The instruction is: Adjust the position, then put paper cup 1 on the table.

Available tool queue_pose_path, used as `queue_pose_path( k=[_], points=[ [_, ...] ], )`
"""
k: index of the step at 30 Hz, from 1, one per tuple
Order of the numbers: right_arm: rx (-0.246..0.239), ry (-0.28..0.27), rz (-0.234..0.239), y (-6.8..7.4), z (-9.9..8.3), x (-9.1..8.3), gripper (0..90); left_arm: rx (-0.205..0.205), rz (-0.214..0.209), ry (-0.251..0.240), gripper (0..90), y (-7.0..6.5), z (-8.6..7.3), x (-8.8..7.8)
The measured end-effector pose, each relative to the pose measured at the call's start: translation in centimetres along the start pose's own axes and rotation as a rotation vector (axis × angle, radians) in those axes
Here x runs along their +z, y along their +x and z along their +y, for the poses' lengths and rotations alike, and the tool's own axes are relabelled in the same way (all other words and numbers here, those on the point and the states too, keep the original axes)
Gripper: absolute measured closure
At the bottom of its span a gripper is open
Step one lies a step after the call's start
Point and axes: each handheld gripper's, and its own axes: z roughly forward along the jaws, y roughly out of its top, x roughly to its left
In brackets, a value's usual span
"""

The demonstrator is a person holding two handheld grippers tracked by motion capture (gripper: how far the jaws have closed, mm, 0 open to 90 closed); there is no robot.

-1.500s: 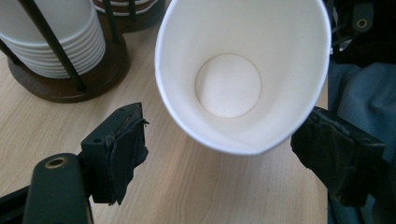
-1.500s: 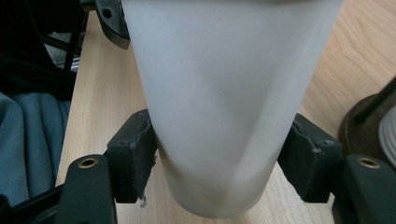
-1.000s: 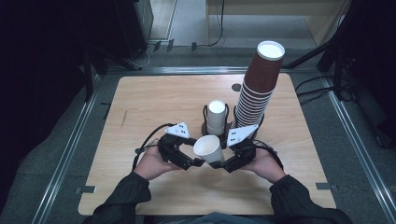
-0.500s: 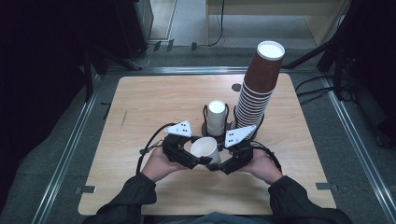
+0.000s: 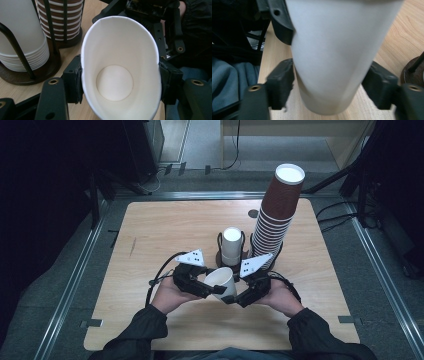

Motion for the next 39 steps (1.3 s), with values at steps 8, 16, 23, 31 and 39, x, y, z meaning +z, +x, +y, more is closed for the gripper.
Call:
queue_pose_path(
  k=[8,16,23,31,39],
  points=[
    [0.026,0.022,-0.029,-0.3,-0.1,-1.2,17.9,-0.001,0.032,0.023,34.8,0.4,-0.2,-1.0],
    [0.023,0.026,-0.102,-0.1,-0.4,-1.6,17.9,0.006,0.051,0.055,34.4,0.6,-0.3,-1.1],
    [0.037,0.045,-0.177,0.2,-0.7,-1.7,17.9,-0.018,0.069,0.083,33.6,1.3,-0.8,-1.5],
    [0.069,0.082,-0.248,-0.2,-1.4,-1.8,18.7,-0.038,0.102,0.106,32.4,1.9,-1.3,-2.3],
    [0.074,0.07,-0.258,-0.5,-1.5,-2.2,18.8,-0.059,0.133,0.098,32.1,2.4,-2.0,-3.3]
  ],
)
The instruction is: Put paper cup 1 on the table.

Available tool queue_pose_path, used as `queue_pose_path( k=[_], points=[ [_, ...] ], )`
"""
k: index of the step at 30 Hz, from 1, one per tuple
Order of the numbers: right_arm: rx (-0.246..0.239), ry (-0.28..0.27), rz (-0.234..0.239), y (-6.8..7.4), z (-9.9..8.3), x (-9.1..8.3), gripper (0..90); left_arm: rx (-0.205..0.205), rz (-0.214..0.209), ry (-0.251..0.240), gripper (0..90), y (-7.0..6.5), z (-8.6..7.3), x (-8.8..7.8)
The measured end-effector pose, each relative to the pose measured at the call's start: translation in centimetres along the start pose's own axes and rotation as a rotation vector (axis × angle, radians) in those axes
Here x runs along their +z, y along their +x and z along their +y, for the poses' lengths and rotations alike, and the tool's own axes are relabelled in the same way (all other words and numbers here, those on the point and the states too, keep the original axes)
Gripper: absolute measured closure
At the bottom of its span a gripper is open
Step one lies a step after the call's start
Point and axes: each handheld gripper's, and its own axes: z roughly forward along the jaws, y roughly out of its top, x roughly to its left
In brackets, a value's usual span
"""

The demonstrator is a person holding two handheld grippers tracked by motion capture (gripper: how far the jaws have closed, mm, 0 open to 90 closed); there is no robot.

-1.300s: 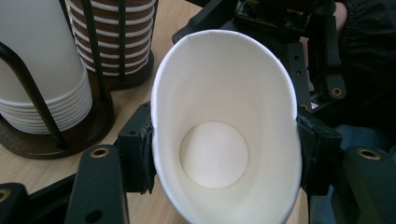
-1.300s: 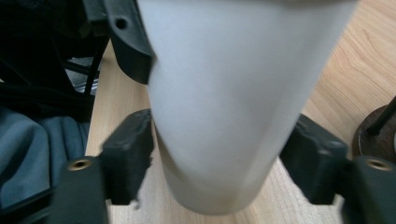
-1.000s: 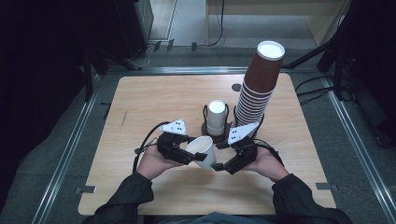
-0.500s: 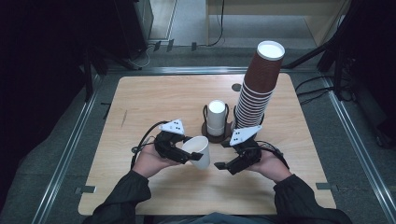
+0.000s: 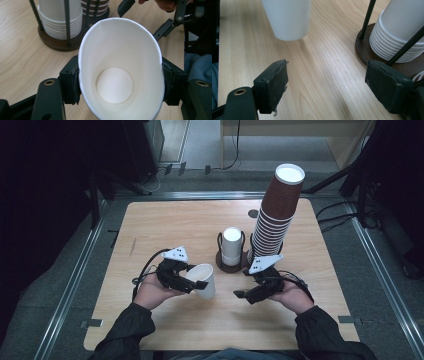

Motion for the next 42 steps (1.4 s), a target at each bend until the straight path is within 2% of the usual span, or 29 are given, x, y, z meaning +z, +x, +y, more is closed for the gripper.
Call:
queue_pose_path(
  k=[4,7,9,15,19,26,32,42],
  points=[
    [-0.008,0.003,0.004,-0.1,0.1,0.0,19.2,-0.015,0.011,0.0,32.0,0.4,-0.4,-0.5],
    [-0.002,0.012,0.001,-0.2,0.0,0.1,19.2,-0.009,0.01,0.003,31.3,0.6,-0.8,-0.8],
    [0.001,0.018,-0.004,-0.3,0.0,0.3,19.2,-0.015,0.025,0.006,31.3,0.8,-1.0,-1.0],
    [-0.004,0.009,0.018,-0.4,0.3,0.4,19.2,-0.056,0.06,-0.008,31.3,1.8,-1.9,-2.1],
    [-0.017,0.018,0.021,-0.4,0.3,0.7,19.2,-0.085,0.061,-0.032,31.4,2.7,-2.6,-2.8],
    [-0.018,0.026,0.026,-0.3,0.3,0.8,19.2,-0.096,0.129,-0.033,30.5,4.1,-3.4,-4.1],
    [-0.026,0.037,0.027,-0.2,0.2,1.0,19.2,-0.129,0.181,-0.052,30.3,5.4,-4.5,-5.4],
    [-0.026,0.048,0.021,-0.1,-0.1,0.9,19.2,-0.163,0.276,-0.02,29.5,7.4,-5.5,-6.8]
  ],
)
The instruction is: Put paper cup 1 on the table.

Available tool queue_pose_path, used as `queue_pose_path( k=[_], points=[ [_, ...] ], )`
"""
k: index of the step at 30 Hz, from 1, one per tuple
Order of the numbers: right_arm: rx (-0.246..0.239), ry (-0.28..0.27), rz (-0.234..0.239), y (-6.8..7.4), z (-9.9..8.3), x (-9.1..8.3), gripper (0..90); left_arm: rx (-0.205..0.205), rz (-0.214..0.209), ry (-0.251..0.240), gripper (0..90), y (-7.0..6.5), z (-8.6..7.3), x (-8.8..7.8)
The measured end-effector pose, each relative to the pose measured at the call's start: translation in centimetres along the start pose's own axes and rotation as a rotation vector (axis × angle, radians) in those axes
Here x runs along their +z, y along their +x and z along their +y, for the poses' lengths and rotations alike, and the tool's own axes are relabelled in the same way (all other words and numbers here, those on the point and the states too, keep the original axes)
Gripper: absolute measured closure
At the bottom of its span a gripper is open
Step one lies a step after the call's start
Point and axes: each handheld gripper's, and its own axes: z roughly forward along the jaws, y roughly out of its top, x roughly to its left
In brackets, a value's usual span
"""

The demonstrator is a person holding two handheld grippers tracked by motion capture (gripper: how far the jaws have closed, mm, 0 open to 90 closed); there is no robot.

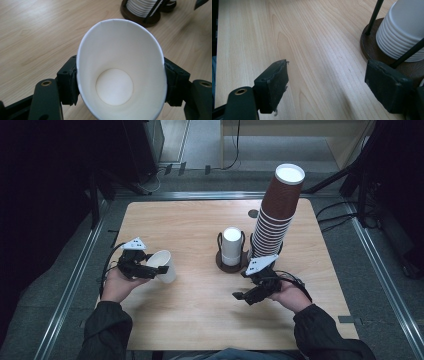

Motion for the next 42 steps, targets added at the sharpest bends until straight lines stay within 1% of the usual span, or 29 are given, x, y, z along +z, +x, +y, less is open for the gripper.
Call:
queue_pose_path(
  k=[3,5,9,11,12,14,16,18,20,23,25,31,33,34,37,42],
  points=[
    [0.002,0.003,0.0,0.1,-0.2,-0.1,19.2,-0.016,0.012,-0.009,29.4,0.6,0.1,-0.1],
    [0.007,0.004,-0.004,0.2,-0.4,-0.1,19.2,-0.019,0.029,-0.005,29.4,1.0,0.2,-0.1],
    [0.019,-0.005,-0.013,0.3,-0.6,-0.3,19.2,-0.037,0.038,0.006,28.5,2.1,0.4,0.0],
    [0.018,-0.007,-0.018,0.4,-0.7,-0.4,19.2,-0.047,0.051,-0.002,28.2,2.6,0.5,-0.1],
    [0.019,-0.012,-0.016,0.5,-0.7,-0.4,19.2,-0.053,0.059,-0.009,27.9,2.8,0.5,-0.1],
    [0.025,-0.007,-0.018,0.6,-0.8,-0.5,19.2,-0.051,0.084,-0.009,27.4,3.1,0.6,0.0],
    [0.024,-0.005,-0.019,0.6,-0.9,-0.4,19.2,-0.043,0.113,0.004,26.7,3.4,0.6,0.1],
    [0.028,-0.002,-0.021,0.6,-0.9,-0.4,19.2,-0.047,0.125,0.008,26.2,3.7,0.6,0.3],
    [0.03,-0.004,-0.022,0.6,-1.0,-0.4,19.2,-0.05,0.128,0.01,25.3,3.9,0.5,0.4],
    [0.031,-0.002,-0.026,0.6,-1.0,-0.4,19.2,-0.058,0.119,-0.002,23.7,4.0,0.5,0.5],
    [0.032,-0.003,-0.024,0.6,-1.0,-0.4,19.2,-0.061,0.132,0.009,23.1,4.0,0.5,0.6],
    [0.031,-0.003,-0.02,0.6,-0.9,-0.4,19.1,-0.065,0.144,0.036,20.1,4.1,0.3,1.0],
    [0.03,-0.003,-0.019,0.5,-0.9,-0.4,19.2,-0.072,0.151,0.044,18.8,4.2,0.2,1.0],
    [0.029,-0.003,-0.018,0.5,-0.9,-0.4,19.2,-0.079,0.149,0.044,18.8,4.2,0.2,1.0],
    [0.032,-0.001,-0.017,0.5,-0.9,-0.4,19.2,-0.08,0.148,0.048,18.4,4.2,0.1,1.0],
    [0.031,-0.001,-0.011,0.5,-0.8,-0.3,19.2,-0.097,0.13,0.049,15.7,4.3,0.0,1.0]
  ],
)
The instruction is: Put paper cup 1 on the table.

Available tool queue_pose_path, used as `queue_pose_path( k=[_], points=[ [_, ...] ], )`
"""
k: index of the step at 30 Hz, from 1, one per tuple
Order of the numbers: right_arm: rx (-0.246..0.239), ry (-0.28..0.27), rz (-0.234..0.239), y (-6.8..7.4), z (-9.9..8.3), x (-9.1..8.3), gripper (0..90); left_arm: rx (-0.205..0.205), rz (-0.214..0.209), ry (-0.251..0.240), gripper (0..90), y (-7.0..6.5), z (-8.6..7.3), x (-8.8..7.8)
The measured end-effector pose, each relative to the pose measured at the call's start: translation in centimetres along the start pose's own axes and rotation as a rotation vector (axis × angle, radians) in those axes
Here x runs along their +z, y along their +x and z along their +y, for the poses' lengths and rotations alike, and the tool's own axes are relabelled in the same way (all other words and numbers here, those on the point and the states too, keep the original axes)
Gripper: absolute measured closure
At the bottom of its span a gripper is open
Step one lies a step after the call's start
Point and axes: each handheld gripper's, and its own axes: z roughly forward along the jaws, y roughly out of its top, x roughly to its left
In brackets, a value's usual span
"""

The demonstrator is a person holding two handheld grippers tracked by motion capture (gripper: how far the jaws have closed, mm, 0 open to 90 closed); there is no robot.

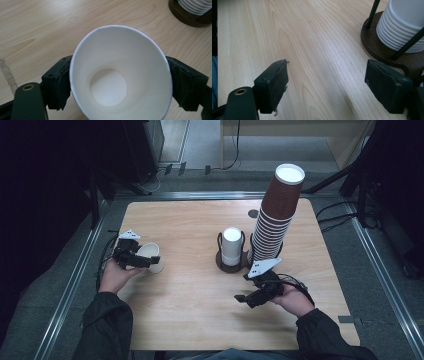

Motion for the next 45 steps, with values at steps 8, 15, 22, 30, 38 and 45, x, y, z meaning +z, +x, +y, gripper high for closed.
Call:
queue_pose_path(
  k=[8,15,22,30,38,45],
  points=[
    [-0.004,-0.001,0.004,0.0,0.1,0.0,19.2,-0.041,-0.028,-0.002,12.6,0.1,0.2,-0.8],
    [-0.011,-0.002,0.005,-0.1,0.1,-0.2,19.2,-0.057,-0.027,-0.007,13.0,-0.2,0.8,-2.1],
    [-0.025,-0.016,0.015,-0.1,0.1,-0.4,19.2,-0.056,-0.017,-0.048,13.6,-0.5,1.9,-4.3],
    [-0.021,-0.052,0.013,-0.2,0.1,-0.8,19.2,-0.036,-0.03,-0.035,15.0,-1.8,2.4,-4.9],
    [-0.009,-0.027,0.073,-0.1,0.6,-2.0,13.9,0.012,-0.083,-0.02,16.3,-3.6,2.9,-4.1],
    [0.045,-0.024,0.052,-0.4,0.8,-2.9,14.0,0.028,-0.147,-0.006,17.2,-5.3,3.2,-2.9]
  ],
)
